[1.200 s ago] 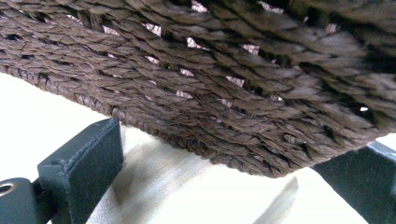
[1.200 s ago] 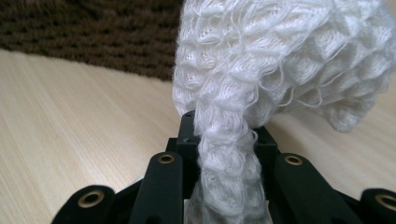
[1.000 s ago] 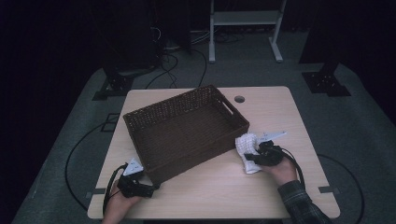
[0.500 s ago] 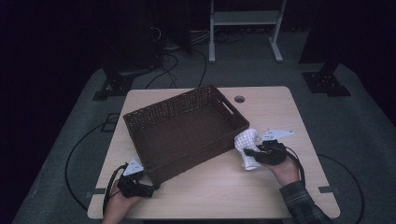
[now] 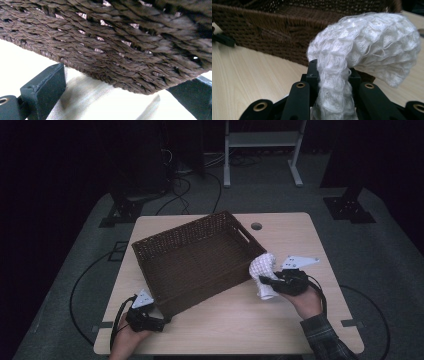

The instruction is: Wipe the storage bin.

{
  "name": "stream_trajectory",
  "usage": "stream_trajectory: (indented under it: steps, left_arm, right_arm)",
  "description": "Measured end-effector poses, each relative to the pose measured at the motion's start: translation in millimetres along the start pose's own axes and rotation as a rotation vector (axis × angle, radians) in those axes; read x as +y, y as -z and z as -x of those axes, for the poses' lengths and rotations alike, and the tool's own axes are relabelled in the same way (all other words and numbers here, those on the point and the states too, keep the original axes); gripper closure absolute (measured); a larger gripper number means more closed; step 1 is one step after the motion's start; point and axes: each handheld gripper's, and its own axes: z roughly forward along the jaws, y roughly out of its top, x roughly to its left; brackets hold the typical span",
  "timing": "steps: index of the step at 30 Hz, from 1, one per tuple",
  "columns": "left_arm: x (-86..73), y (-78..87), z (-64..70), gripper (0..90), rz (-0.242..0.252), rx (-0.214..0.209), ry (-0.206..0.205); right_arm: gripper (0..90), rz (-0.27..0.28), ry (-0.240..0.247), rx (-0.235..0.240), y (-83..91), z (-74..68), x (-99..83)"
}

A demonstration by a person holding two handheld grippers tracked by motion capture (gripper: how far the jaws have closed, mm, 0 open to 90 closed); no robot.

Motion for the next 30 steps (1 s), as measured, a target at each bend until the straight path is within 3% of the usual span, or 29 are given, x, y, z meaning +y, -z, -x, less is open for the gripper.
stream_trajectory:
  steps: [6,16,23,30]
  left_arm:
    - [0.0,0.0,0.0,2.4,0.000,0.000,0.000]
    - [0.0,0.0,0.0,2.5,0.000,0.000,0.000]
    - [-0.1,0.0,0.1,2.5,0.000,0.000,-0.001]
    - [-0.1,0.1,0.1,2.5,0.000,0.000,0.001]
  right_arm:
    - [71.7,-0.109,-0.020,0.018,-29.0,3.3,-15.8]
    - [71.7,-0.211,-0.032,0.039,-58.9,6.3,-32.1]
    - [71.7,-0.203,-0.023,0.039,-55.9,4.1,-30.7]
    - [71.7,-0.126,-0.011,0.034,-36.1,-2.7,-17.7]
